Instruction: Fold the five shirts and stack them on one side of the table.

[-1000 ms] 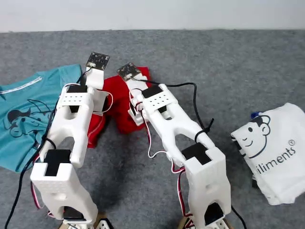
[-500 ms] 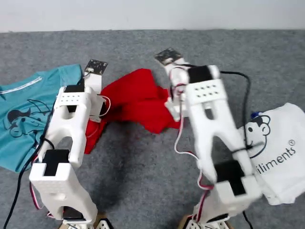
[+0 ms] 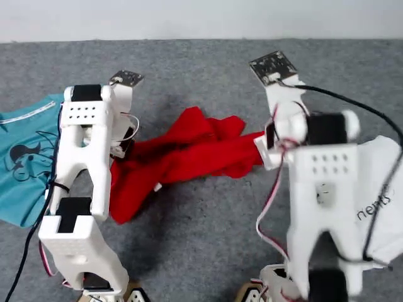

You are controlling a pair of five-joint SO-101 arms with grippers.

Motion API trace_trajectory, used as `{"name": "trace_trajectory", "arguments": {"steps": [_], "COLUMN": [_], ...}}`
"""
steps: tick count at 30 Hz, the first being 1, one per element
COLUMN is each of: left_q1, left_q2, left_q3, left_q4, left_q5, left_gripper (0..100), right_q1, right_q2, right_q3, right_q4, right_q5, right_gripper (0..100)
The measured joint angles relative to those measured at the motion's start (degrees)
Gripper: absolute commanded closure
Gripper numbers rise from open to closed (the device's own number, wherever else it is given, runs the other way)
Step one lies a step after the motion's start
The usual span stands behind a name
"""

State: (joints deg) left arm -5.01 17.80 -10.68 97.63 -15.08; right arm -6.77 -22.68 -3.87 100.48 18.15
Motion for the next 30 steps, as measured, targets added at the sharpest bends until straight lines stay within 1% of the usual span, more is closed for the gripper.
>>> {"name": "trace_trajectory", "arguments": {"steps": [3, 7, 12, 14, 16, 21, 24, 26, 28, 30], "left_q1": [0.0, 0.0, 0.0, -0.3, -0.6, -0.4, -0.4, -0.5, -0.7, -0.4], "left_q2": [0.0, 0.0, 0.4, 2.5, 6.3, 15.6, 16.7, 16.7, 16.4, 14.2], "left_q3": [0.0, 0.0, 1.4, 3.0, 3.6, 3.6, 3.1, 1.5, -1.0, -4.7], "left_q4": [-3.1, -9.8, -22.4, -27.3, -29.1, -28.8, -27.4, -23.9, -18.7, -13.2], "left_q5": [0.1, 0.0, 0.1, 0.1, 0.1, 0.1, 0.1, -0.2, 0.2, 0.2], "left_gripper": [96, 96, 96, 96, 96, 96, 96, 96, 96, 93], "right_q1": [-1.8, -4.2, -4.1, -4.2, -4.2, -2.2, -1.0, -0.9, -0.9, -0.9], "right_q2": [-7.6, -16.1, -19.3, -19.7, -19.9, -19.2, -17.5, -16.0, -14.2, -12.1], "right_q3": [0.8, 1.0, 1.0, 1.0, 1.0, 1.1, 1.1, 1.1, 1.1, 1.1], "right_q4": [0.0, 0.0, 0.0, 0.0, 0.0, 0.0, 0.0, 0.0, 0.0, 0.0], "right_q5": [0.0, 0.0, 0.0, 0.0, 0.0, 0.0, 0.0, 0.0, 0.0, 0.0], "right_gripper": [98.8, 98.8, 98.8, 98.8, 98.8, 98.8, 98.8, 98.8, 98.8, 98.8]}}
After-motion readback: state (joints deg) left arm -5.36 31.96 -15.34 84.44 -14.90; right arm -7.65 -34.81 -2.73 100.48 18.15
